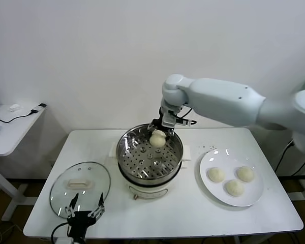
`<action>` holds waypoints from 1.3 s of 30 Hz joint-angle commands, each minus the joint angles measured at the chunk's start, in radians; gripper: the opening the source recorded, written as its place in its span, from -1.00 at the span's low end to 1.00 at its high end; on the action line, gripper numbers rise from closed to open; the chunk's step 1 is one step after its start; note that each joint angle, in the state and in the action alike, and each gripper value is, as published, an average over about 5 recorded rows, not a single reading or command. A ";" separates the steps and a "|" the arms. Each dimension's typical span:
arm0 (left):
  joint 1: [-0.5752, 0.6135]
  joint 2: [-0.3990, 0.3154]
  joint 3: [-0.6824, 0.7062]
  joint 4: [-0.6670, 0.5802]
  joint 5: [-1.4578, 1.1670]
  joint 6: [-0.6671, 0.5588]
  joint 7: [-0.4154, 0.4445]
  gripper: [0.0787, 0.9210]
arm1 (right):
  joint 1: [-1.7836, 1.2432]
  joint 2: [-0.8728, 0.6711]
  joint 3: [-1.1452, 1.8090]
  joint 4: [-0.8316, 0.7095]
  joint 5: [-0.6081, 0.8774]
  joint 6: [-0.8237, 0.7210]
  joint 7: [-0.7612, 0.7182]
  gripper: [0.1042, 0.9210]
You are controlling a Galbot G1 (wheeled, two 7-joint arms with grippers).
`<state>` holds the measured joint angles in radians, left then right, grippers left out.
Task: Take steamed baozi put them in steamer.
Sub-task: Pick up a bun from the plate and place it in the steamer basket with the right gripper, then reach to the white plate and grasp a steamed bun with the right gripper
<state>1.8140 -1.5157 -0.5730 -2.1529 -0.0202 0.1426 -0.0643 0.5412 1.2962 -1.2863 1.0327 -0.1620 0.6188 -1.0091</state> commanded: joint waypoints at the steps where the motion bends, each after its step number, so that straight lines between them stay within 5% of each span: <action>1: -0.001 0.003 0.002 0.004 0.001 0.000 0.000 0.77 | -0.102 0.092 0.048 -0.229 -0.093 0.102 0.047 0.39; 13: -0.006 0.005 -0.001 0.010 -0.006 -0.003 -0.001 0.77 | -0.140 0.184 0.072 -0.356 -0.094 0.128 0.053 0.40; 19: -0.009 0.001 0.001 0.010 -0.005 -0.005 -0.002 0.77 | -0.142 0.195 0.066 -0.368 -0.084 0.147 0.065 0.68; 25: -0.006 -0.002 0.003 0.002 -0.001 -0.004 -0.001 0.77 | -0.104 0.169 0.063 -0.315 -0.024 0.171 0.048 0.76; 34: -0.001 -0.007 0.021 -0.011 0.015 -0.008 0.001 0.77 | 0.235 -0.116 -0.110 -0.044 0.447 0.037 -0.199 0.76; 39: 0.004 -0.006 0.030 -0.010 0.022 -0.011 0.000 0.77 | 0.396 -0.344 -0.342 0.082 0.758 -0.216 -0.241 0.76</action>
<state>1.8172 -1.5226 -0.5498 -2.1614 -0.0038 0.1317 -0.0639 0.7433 1.1671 -1.4479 0.9760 0.2376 0.5740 -1.1410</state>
